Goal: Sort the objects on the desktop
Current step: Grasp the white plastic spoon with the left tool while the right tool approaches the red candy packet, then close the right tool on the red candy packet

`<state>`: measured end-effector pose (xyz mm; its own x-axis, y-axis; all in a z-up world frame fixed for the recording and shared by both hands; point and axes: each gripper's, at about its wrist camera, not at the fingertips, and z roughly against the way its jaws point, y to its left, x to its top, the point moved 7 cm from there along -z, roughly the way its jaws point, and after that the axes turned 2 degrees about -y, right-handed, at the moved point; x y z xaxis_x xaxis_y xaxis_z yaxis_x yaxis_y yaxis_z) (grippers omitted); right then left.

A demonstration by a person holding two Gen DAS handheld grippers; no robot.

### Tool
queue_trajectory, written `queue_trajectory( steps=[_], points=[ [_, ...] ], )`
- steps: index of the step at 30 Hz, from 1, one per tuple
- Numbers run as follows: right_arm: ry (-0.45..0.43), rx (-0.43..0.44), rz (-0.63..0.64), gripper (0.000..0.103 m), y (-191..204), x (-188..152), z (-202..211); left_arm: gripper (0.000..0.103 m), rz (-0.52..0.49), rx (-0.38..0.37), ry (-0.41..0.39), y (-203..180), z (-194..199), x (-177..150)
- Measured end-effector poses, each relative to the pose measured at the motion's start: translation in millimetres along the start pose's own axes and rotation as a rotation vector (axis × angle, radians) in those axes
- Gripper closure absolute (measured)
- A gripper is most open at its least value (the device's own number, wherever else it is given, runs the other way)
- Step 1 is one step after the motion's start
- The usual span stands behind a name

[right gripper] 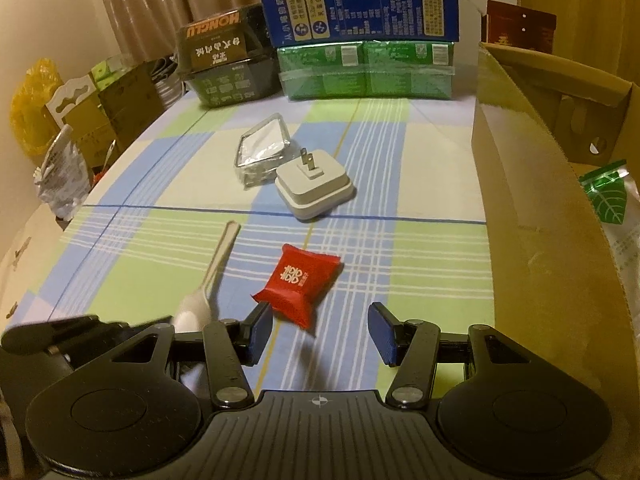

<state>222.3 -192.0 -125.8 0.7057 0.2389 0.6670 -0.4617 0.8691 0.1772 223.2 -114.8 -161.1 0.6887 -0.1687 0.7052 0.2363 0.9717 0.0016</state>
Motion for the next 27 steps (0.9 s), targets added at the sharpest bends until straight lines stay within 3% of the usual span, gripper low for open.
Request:
queue_trajectory(
  steps=[6,10,14,24,27],
  points=[
    [0.012,0.003,-0.020,0.052,-1.4,3.1,-11.9,0.077,-0.028,0.034,-0.006,27.5,0.8,5.5],
    [0.023,0.008,-0.041,0.052,-3.3,4.6,-20.5,0.064,-0.043,0.063,-0.032,37.8,0.4,2.1],
    [0.023,0.015,-0.047,0.052,-2.0,5.7,-25.8,0.063,-0.046,0.054,-0.053,40.4,-0.5,1.1],
    [0.021,0.019,-0.025,0.051,4.5,6.7,-41.8,0.064,-0.060,0.035,-0.071,33.8,-10.7,8.8],
    [0.024,0.018,-0.022,0.051,5.1,6.6,-45.0,0.075,-0.041,0.024,-0.072,34.8,-13.4,10.8]
  ],
)
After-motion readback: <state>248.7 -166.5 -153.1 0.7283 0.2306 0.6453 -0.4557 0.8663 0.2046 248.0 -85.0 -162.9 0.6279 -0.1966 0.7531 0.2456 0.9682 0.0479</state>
